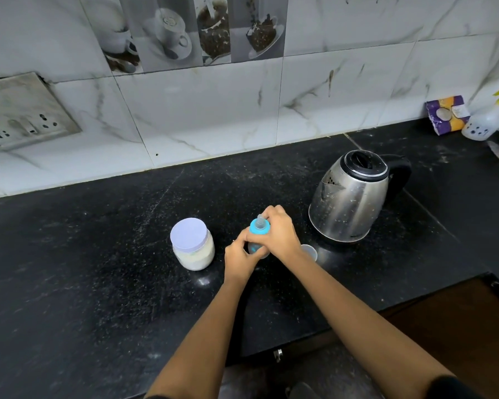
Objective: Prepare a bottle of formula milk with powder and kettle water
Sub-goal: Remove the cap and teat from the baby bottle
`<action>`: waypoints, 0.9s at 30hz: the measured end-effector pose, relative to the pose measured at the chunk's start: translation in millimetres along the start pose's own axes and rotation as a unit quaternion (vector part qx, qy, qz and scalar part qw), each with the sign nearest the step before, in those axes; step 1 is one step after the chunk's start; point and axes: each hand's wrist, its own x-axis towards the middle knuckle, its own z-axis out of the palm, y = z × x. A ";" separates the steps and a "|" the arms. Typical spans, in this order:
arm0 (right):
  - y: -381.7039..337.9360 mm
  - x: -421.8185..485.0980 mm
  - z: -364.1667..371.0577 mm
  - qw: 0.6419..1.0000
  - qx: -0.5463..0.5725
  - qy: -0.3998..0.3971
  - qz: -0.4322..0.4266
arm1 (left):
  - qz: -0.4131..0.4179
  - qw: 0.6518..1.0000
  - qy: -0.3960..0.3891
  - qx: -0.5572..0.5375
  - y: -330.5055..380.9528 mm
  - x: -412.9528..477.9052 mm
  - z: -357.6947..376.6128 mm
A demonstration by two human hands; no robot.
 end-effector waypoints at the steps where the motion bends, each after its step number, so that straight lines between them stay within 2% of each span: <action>1: 2.4 0.6 1.4 1.000 0.021 0.012 -0.012 | 0.006 1.000 -0.003 0.004 -2.0 1.1 -0.3; 4: 10.6 2.5 -4.9 0.993 0.100 -0.019 -0.063 | 0.023 1.000 -0.014 0.014 -6.2 4.8 -2.3; 8: 20.6 20.1 -32.8 0.969 0.126 -0.190 -0.098 | 0.038 0.999 -0.031 0.006 -7.5 7.9 -4.5; 10: 26.1 26.9 -41.0 0.961 0.123 -0.231 -0.091 | 0.039 0.999 -0.030 0.000 -8.7 7.8 -4.6; 14: 39.2 28.6 -50.7 0.961 0.218 -0.162 -0.044 | 0.034 0.999 -0.035 -0.009 -11.8 8.5 -3.6; 15: 42.7 28.4 -52.4 0.960 0.221 -0.167 -0.047 | 0.033 0.999 -0.035 -0.012 -12.7 8.7 -3.1; 18: 39.2 22.5 -48.3 0.939 0.206 -0.269 -0.055 | 0.031 0.999 -0.036 -0.023 -14.4 9.5 -2.0; 20: 31.0 20.1 -39.2 0.937 0.179 -0.290 -0.071 | 0.028 0.998 -0.041 -0.030 -14.5 9.0 -2.1; 22: 23.9 19.5 -34.9 0.943 0.173 -0.270 -0.085 | 0.024 0.998 -0.044 -0.035 -15.2 8.2 -2.5; 27: 8.3 17.6 -60.7 0.942 0.265 -0.191 -0.073 | 0.022 0.998 -0.044 -0.036 -13.3 6.0 -2.8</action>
